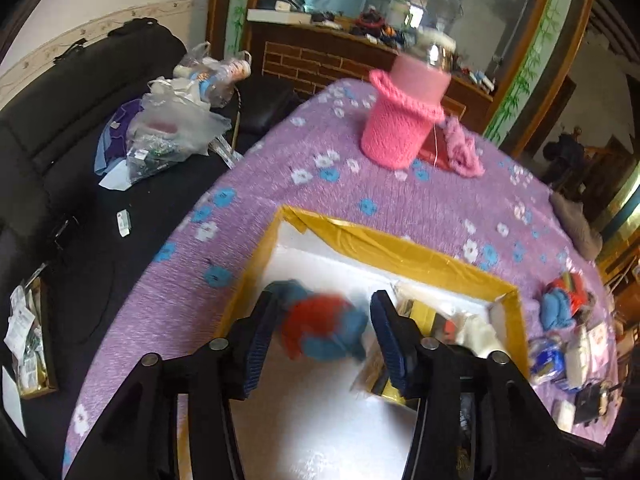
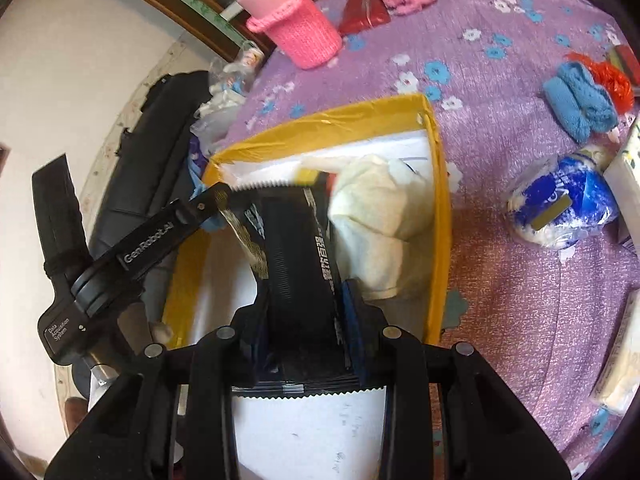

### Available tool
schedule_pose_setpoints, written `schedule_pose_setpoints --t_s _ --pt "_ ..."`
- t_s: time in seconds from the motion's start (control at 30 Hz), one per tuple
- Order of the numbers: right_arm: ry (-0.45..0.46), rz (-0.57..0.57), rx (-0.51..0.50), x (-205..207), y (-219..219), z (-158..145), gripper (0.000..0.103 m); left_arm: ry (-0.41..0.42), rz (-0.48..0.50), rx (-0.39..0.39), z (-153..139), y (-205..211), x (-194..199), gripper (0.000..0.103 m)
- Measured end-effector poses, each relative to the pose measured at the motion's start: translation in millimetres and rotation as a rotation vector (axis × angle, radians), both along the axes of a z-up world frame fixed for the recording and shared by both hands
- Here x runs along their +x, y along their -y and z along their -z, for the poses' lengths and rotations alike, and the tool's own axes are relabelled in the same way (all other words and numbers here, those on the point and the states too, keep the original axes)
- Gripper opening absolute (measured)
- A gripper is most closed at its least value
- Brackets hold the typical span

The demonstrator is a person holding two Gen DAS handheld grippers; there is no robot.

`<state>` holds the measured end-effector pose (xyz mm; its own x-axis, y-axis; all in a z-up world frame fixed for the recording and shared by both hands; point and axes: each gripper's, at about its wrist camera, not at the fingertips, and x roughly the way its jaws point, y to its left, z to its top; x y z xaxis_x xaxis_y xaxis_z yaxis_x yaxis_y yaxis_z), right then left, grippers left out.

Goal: Organize soft objects
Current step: 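Lower the black packet and blue sock into the yellow box and open both tools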

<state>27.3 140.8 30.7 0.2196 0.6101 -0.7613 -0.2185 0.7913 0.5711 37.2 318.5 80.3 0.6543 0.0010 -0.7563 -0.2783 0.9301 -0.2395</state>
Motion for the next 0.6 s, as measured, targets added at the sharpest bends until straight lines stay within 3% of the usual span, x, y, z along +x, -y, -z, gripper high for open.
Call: schedule_pose_setpoints --t_s 0.1,0.5,0.6 --pt "0.03 -0.017 0.019 -0.4 -9.2 -11.2 0.031 0.036 -0.015 0.02 -12.0 -3.3 -10.8 0.074" --pt "-0.037 -0.117 -0.009 4.5 -64.7 7.4 0.031 0.165 -0.059 -0.002 -47.5 -14.8 -64.1 0.078" --pt "-0.042 -0.144 -0.059 5.3 -77.0 14.1 0.036 0.169 -0.063 -0.014 -49.3 -11.2 -75.9 0.079"
